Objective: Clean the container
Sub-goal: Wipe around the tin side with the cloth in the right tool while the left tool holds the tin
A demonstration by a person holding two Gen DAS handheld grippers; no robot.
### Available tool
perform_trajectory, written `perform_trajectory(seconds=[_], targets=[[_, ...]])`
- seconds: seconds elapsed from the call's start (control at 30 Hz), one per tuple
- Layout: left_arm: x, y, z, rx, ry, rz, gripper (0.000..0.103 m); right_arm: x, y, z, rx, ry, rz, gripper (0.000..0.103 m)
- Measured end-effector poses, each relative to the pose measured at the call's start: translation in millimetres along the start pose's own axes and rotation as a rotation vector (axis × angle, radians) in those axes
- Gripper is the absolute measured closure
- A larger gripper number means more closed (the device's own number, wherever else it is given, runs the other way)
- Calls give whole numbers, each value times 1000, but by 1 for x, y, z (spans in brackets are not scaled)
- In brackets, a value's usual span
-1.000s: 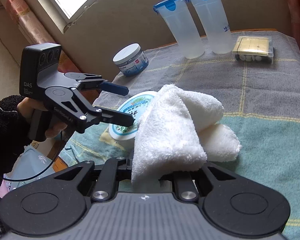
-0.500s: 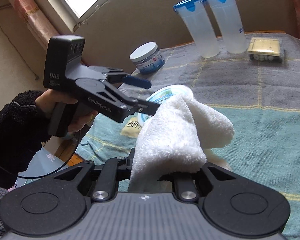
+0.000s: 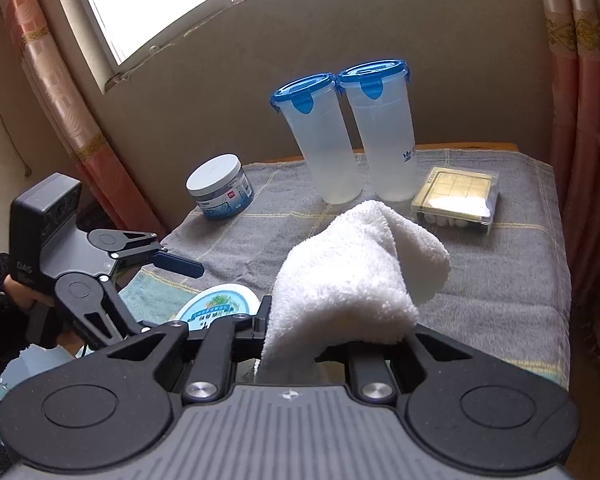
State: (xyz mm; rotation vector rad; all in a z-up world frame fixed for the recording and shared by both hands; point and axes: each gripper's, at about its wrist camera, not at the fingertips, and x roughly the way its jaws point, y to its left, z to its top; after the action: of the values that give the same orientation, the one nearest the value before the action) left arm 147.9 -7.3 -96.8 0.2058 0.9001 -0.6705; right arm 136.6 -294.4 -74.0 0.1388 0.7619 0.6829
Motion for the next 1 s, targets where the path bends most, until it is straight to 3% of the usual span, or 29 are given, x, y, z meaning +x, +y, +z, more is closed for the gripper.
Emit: perform_trajectory(seconds=[0.23,0.53,1.0], targets=[[1,-1,2,11,11,2,0,44,-12,-3,40,78,68,83],[3,-1,1,1,4,2,0,28,-1,-35,87,92,131,83],[1,-9,0,6,-8,55,0,12,49,-74,101,122,187,82]])
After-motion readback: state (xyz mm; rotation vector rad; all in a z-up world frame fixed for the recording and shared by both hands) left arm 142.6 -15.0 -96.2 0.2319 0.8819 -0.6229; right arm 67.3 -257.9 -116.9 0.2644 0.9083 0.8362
